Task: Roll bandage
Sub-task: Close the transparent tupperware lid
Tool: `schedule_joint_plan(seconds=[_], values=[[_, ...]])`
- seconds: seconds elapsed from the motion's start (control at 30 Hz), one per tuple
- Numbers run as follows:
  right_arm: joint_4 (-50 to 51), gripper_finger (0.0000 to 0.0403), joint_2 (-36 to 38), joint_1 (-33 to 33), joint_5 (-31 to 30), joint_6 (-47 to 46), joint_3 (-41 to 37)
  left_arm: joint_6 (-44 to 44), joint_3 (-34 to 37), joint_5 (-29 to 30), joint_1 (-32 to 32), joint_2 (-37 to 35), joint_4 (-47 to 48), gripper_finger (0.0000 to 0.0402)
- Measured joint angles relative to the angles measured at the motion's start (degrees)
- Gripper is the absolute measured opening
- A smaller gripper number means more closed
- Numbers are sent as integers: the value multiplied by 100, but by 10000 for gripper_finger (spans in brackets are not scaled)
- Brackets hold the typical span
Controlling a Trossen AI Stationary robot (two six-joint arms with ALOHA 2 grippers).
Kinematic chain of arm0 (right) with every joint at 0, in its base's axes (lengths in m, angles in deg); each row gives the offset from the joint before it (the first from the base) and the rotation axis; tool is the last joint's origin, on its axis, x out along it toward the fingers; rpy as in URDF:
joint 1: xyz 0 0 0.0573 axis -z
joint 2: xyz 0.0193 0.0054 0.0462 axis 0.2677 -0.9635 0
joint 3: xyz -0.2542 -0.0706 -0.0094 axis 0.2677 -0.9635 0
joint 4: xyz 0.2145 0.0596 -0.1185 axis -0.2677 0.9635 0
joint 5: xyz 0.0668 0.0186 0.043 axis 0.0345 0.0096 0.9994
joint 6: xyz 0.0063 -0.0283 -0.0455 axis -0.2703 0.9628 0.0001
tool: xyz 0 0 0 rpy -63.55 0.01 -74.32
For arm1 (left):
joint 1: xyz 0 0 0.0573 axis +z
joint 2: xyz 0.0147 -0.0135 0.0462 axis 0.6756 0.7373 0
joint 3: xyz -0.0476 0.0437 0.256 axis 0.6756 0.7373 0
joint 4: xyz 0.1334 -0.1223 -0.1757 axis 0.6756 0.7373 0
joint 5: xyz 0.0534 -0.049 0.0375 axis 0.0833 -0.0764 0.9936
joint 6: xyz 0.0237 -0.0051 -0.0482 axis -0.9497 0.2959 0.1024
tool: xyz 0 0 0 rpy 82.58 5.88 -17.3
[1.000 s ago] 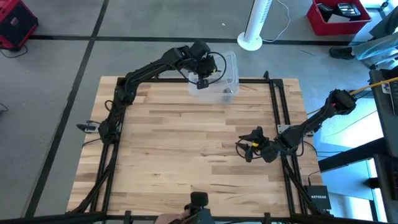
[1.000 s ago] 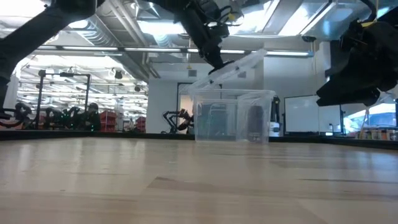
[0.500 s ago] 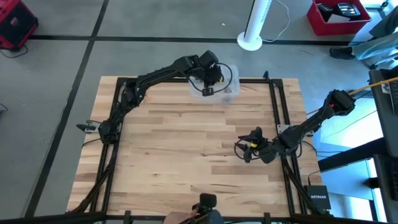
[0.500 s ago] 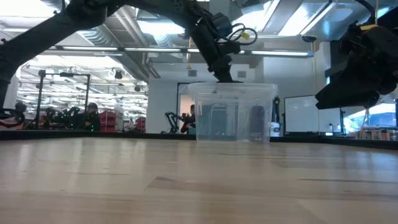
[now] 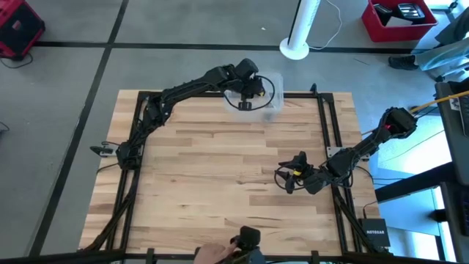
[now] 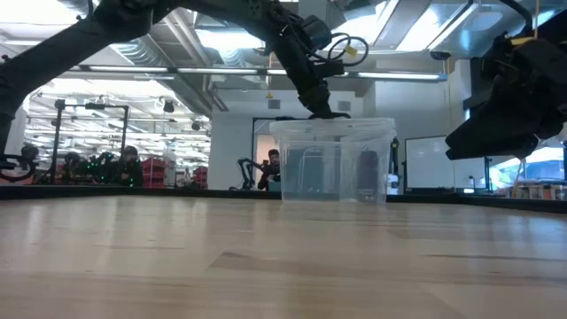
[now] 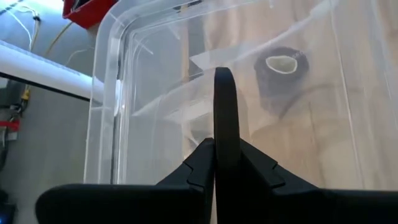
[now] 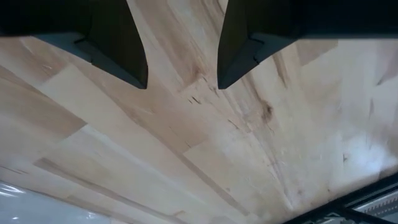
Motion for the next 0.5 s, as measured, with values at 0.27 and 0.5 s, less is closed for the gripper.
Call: schedule_joint_plan(seconds=[0.27, 0.5], values=[[-11, 195, 2, 1, 5, 0, 0, 509, 0, -368, 12, 0, 48, 43], [-10, 195, 0, 1, 5, 2, 0, 491, 0, -447, 53, 61, 33, 43]])
